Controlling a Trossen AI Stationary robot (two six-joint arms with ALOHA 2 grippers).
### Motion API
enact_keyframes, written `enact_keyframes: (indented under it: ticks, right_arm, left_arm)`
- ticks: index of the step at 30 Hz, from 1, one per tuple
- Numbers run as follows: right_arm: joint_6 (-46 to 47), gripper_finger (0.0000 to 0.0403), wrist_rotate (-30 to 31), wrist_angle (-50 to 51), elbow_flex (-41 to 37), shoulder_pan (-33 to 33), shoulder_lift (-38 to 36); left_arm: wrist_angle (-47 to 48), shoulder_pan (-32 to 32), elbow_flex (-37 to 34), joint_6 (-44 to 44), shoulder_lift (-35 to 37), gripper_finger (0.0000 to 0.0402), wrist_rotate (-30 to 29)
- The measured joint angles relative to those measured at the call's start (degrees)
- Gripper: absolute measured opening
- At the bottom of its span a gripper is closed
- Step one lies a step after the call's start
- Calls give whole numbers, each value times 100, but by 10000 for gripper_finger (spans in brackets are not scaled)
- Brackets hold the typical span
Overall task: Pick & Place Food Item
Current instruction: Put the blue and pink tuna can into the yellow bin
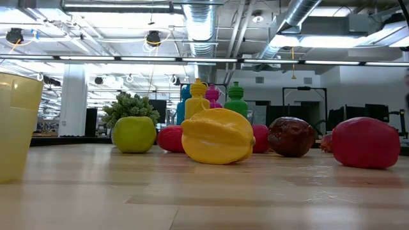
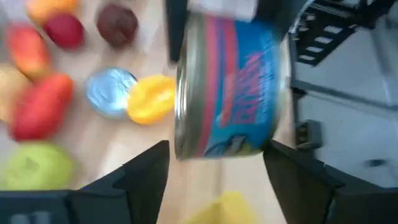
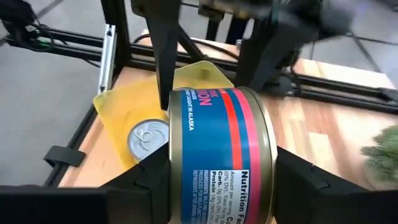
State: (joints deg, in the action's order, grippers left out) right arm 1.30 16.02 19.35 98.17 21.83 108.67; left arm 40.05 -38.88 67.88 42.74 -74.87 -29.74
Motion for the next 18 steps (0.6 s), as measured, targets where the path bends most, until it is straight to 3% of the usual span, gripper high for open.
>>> enact_keyframes:
  ticks: [6,12,18]
  right_arm:
    - [-583,192,1067,524,11,313,-532]
    - [-1928,192,2712,1114,10,894,-829]
    - [-4108,192,4519,1805,2,1432,-753]
  left_arm:
    - [-101,416,-6,1319,59,275,736]
    - [-265,653,-14,2431,198,267,821]
    - [-2144,1051,-10,2863,342,247,743]
